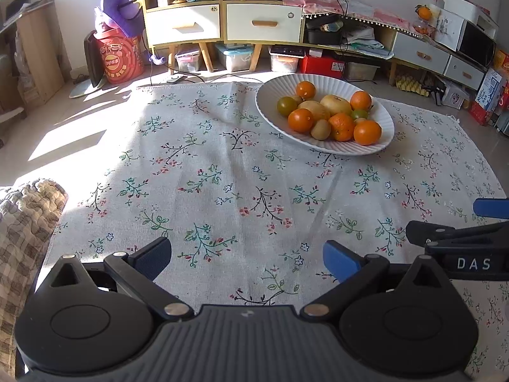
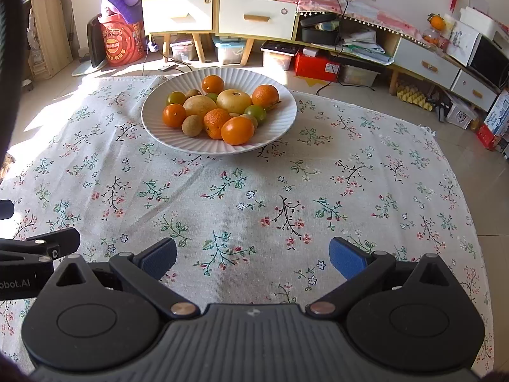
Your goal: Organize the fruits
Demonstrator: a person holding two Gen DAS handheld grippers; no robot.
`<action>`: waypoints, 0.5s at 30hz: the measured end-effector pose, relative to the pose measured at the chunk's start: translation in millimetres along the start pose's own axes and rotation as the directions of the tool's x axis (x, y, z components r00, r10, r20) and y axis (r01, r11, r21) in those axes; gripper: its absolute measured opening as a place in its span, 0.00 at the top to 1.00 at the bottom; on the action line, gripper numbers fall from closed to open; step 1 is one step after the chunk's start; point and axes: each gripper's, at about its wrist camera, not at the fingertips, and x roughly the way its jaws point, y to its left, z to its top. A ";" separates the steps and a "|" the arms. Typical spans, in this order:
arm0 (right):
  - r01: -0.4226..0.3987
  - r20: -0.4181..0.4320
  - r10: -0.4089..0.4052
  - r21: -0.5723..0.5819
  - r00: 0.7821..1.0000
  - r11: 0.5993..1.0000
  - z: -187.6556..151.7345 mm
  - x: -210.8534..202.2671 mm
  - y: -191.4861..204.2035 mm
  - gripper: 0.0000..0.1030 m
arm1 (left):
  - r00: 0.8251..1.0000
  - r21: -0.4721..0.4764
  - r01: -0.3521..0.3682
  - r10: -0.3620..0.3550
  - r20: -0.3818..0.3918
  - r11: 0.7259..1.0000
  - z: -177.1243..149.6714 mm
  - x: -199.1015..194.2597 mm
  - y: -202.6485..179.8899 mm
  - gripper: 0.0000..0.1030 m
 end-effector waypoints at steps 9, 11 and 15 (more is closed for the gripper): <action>0.019 0.003 -0.019 0.026 1.000 0.999 -0.9 -0.5 -7.3 0.01 | 1.000 -0.004 -0.006 0.006 0.011 1.000 2.0 1.0 -1.0 0.08; 0.027 0.004 -0.027 0.028 1.000 0.999 -1.3 0.2 -7.9 0.01 | 1.000 -0.004 -0.001 0.001 0.004 1.000 1.5 1.9 -1.5 0.08; 0.035 0.002 -0.035 0.030 0.999 0.999 -2.1 2.1 -9.2 0.01 | 1.000 -0.012 0.004 -0.004 -0.003 1.000 2.0 3.4 -0.4 0.08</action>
